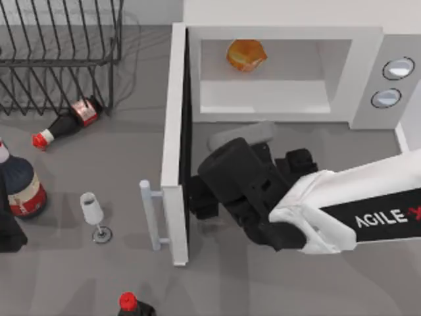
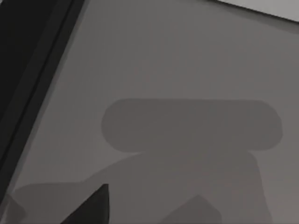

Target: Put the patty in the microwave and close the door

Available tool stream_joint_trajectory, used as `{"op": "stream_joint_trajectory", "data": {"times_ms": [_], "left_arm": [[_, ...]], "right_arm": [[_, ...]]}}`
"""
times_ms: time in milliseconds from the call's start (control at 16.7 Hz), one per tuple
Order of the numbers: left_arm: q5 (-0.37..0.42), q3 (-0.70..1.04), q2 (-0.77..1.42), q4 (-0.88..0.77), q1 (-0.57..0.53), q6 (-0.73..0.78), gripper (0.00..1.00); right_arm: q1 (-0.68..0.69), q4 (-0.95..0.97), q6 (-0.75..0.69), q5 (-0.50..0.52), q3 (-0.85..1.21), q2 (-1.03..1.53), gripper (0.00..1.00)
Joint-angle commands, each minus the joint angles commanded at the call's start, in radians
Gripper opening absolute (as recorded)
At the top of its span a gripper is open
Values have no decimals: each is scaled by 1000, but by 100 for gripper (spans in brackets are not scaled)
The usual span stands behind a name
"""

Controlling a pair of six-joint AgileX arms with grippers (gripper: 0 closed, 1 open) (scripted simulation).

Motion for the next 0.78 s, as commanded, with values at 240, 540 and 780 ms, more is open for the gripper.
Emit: {"op": "stream_joint_trajectory", "data": {"times_ms": [240, 540, 780], "left_arm": [[0, 0, 0, 0, 0, 0, 100], [0, 0, 0, 0, 0, 0, 100], [0, 0, 0, 0, 0, 0, 100]], "right_arm": [[-7, -47, 11, 17, 33, -44, 100], [-26, -200, 25, 19, 41, -74, 100], [-34, -339, 21, 0, 39, -84, 100]]}}
